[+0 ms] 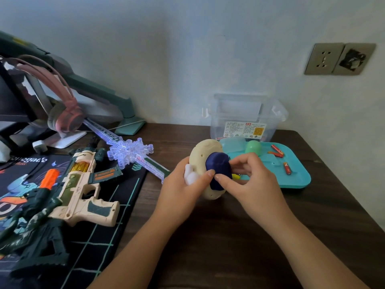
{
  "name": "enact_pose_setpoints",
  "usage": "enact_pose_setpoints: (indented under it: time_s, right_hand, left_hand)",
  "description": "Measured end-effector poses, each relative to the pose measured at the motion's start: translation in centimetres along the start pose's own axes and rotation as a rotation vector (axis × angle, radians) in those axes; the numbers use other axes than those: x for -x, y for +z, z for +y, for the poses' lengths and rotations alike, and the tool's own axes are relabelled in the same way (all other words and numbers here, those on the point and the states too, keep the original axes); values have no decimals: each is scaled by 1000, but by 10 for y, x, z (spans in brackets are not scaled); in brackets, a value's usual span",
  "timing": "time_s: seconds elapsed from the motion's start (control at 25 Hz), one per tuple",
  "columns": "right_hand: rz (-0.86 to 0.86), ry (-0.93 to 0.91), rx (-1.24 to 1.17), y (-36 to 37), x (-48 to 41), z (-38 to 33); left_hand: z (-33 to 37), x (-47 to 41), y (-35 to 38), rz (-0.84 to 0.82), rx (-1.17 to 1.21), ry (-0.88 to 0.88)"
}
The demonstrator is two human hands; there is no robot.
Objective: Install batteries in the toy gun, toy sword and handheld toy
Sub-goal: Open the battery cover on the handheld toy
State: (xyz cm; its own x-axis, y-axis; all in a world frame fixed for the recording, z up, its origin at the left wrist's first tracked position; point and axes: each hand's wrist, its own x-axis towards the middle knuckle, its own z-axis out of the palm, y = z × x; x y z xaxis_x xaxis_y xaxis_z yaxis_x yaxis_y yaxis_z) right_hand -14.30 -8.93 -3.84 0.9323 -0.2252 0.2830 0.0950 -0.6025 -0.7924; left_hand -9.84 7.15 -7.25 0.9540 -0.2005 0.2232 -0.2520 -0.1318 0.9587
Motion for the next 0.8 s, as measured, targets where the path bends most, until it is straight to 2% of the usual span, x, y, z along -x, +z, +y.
enact_pose_setpoints:
  time_s: [0.4,0.56,0.8]
  right_hand:
    - [1,-30,53,8,2,-1]
    - [-27,24,-31,4,-1,-1]
    - [-23,21,-24,8,2,-3]
  left_hand:
    - [3,2,1,26,-110,31]
    - [3,1,0,36,-128,18]
    - [7,3,2,56,-171,23]
